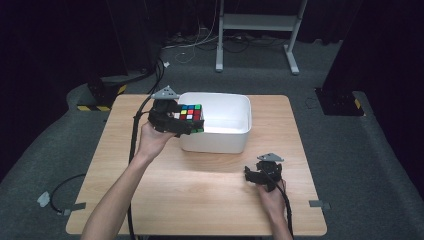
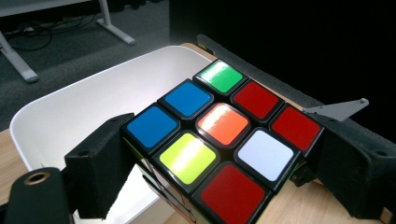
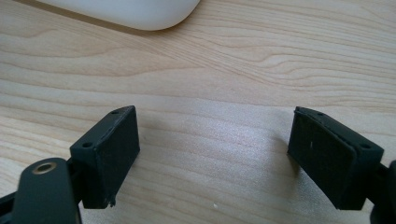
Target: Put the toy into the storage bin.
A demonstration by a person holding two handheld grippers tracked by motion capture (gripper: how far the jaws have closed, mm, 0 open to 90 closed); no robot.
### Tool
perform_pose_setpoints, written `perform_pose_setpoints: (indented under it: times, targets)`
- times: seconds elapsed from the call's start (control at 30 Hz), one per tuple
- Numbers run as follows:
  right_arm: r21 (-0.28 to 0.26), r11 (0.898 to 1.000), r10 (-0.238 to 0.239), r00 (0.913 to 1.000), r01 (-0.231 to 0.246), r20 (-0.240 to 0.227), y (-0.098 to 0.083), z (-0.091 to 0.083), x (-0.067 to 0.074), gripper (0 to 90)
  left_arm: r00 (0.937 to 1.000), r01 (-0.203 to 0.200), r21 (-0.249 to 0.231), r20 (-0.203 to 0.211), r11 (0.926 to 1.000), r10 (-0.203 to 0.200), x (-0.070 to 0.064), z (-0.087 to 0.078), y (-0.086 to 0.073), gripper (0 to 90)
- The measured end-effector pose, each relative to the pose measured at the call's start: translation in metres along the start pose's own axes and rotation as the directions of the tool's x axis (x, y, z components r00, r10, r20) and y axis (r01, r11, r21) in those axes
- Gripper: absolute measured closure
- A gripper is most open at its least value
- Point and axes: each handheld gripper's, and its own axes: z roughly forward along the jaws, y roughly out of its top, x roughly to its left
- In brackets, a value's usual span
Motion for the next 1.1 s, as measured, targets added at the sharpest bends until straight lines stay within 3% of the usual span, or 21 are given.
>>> perform_pose_setpoints:
  times: [1.1]
  targets:
    - [0.0,1.0,-0.005,1.0,0.005,-0.001,0.0,0.0,0.0,16.2,0.9999,0.009,-0.007,0.009,0.9999,-0.009,0.007,0.018,0.024,12.5]
